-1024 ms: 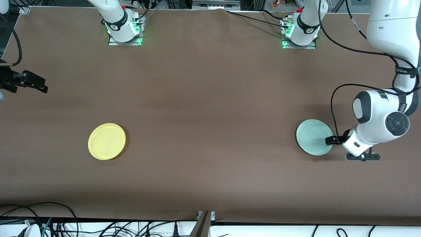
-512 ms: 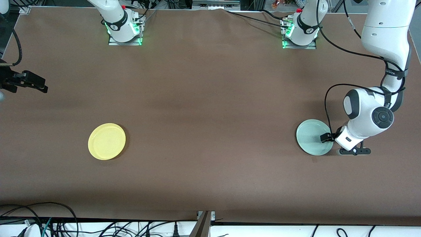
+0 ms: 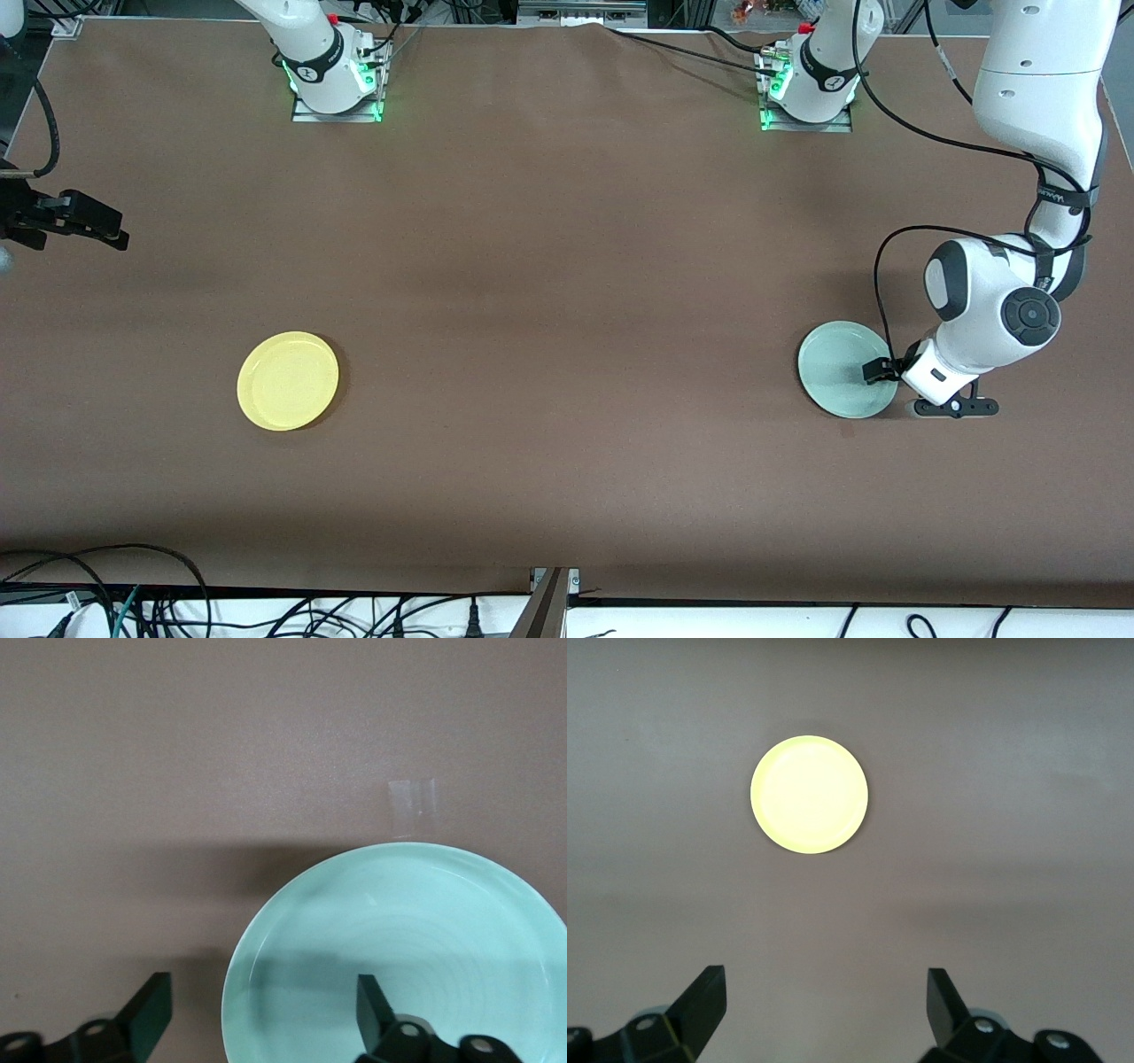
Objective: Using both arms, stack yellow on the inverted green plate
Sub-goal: 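Lower the left gripper and close it on the green plate rim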
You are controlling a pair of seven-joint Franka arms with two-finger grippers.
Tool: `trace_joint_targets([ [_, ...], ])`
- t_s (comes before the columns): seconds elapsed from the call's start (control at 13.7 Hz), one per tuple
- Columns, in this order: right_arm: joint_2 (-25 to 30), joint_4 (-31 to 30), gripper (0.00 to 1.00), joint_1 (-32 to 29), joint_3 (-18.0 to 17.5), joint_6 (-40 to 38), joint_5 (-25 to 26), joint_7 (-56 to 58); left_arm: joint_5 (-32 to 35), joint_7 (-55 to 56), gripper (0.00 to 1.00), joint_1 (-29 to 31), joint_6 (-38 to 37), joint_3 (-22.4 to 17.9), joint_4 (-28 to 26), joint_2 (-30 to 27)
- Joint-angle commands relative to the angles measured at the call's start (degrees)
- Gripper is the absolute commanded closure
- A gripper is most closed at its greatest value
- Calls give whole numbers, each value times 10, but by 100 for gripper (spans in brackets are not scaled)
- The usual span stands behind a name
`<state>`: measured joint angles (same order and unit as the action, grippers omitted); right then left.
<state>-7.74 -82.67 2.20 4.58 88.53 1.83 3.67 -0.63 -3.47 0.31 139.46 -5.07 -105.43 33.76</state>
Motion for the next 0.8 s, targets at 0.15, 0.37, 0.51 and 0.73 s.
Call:
trace_joint_targets([
  [0.15, -4, 13, 0, -2, -2, -9, 4, 2, 4, 3, 9, 0, 6, 2, -3, 1],
  [0.37, -4, 13, 0, -2, -2, -9, 4, 3, 4, 4, 0, 0, 6, 2, -3, 2],
  [0.51, -4, 13, 0, -3, -2, -9, 4, 3, 4, -3, 0, 3, 4, 2, -4, 1],
  [0.73, -4, 13, 0, -3, -2, -9, 5, 3, 4, -21, 0, 20, 2, 2, -7, -1],
])
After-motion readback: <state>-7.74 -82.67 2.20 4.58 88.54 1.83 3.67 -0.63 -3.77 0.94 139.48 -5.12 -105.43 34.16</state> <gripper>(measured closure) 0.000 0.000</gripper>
